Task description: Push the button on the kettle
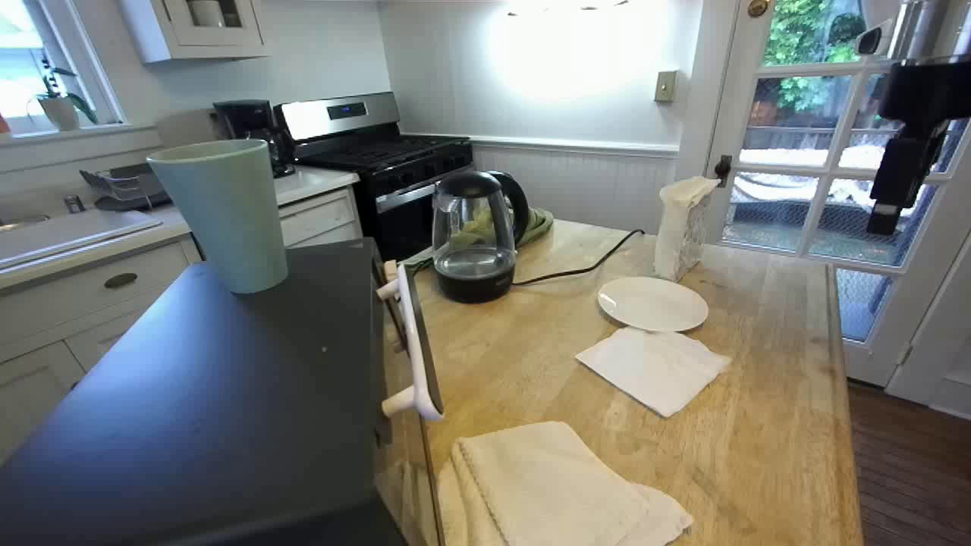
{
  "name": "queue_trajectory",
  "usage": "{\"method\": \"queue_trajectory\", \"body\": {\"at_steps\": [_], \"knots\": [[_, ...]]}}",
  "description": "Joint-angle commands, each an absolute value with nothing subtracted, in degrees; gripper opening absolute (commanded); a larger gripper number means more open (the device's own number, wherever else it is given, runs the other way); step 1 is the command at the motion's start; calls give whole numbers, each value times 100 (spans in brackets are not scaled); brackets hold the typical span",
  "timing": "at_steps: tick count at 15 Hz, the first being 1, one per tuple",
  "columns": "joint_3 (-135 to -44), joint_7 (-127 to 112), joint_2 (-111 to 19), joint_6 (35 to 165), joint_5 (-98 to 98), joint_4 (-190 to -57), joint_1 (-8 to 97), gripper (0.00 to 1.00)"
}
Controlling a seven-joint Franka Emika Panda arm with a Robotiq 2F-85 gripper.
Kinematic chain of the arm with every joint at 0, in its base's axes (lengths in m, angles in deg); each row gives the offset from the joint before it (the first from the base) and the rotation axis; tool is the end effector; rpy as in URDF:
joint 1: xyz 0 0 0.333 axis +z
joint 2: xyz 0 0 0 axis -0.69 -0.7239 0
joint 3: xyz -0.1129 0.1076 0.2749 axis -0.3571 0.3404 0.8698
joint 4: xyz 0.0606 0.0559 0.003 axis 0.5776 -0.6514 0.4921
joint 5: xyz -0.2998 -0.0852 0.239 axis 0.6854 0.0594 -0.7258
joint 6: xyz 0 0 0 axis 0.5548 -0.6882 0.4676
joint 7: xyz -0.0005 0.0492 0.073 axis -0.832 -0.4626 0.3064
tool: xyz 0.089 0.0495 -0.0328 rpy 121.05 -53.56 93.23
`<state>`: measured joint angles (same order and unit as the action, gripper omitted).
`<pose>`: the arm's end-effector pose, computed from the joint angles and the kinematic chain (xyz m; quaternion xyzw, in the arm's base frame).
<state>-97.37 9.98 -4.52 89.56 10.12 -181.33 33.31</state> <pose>0.3600 -0.1512 0.3896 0.9987 -0.0039 -0.0212 0.0461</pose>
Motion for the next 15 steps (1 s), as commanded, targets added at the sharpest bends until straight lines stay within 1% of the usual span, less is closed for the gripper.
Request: {"method": "queue_trajectory", "body": {"at_steps": [1,13,15], "knots": [[-9723,1003,-452,8947,1004,-18128,3320,100],[-9723,1002,-452,8947,1004,-18128,3320,100],[-9762,1171,-677,8956,755,-17822,3482,100]]}}
